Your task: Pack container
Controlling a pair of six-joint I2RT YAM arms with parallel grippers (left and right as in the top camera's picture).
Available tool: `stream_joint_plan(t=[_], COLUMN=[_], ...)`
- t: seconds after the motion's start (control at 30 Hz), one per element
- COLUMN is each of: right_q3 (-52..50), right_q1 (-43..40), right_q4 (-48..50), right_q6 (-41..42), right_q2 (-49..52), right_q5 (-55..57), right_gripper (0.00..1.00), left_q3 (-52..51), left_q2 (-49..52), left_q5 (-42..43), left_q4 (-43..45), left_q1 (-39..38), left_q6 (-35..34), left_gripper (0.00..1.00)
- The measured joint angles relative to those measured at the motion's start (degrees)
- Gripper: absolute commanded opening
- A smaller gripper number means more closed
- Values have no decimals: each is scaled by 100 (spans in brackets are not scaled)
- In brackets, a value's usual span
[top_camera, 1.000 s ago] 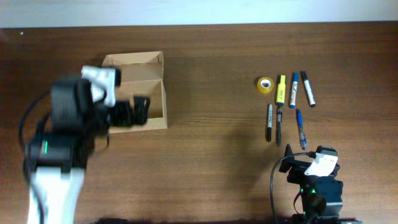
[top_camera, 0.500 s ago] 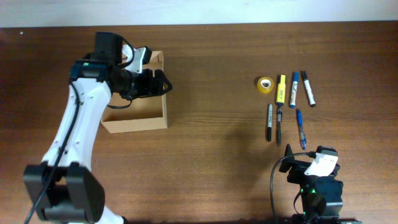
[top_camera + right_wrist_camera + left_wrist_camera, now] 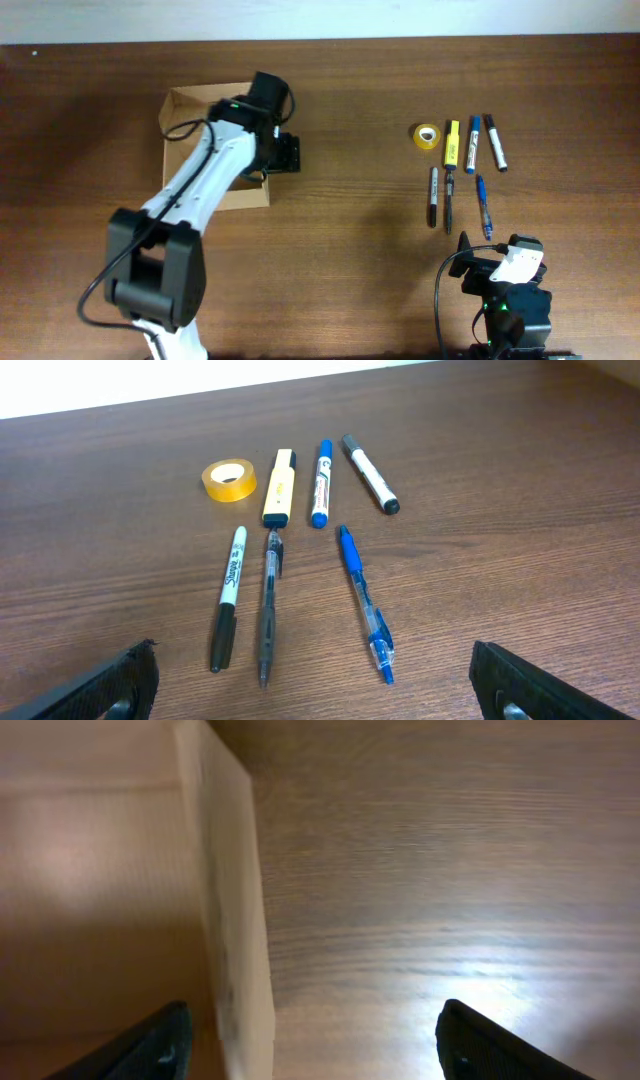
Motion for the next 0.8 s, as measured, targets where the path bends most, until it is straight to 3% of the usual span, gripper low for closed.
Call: stream_joint_plan(t=[0.07,0.17,0.2,0.27,0.3,0.6,0.8], right_q3=[0,0,0,0,0,0,0], right_q1=[0,0,0,0,0,0,0], right_q4=[0,0,0,0,0,0,0], right_q6=[0,2,0,0,2,-2,2], right_q2=[0,0,0,0,0,0,0], right_q5=[0,2,2,2,0,0,0], right_gripper=[99,99,99,99,99,99,99], left_q3=[0,0,0,0,0,7,402], left_q2=[142,295,332,385,404,448,474], left_q5=[-181,-350,-389,-442,-461,-422,-330], left_q4=[39,146,188,256,280,476,-400], left_q1=[-20,33,55,87,103,127,101], left_q6=[-184,-378,-417,-496,-498,-520,-546], left_gripper=[77,61,49,12,4,2,2])
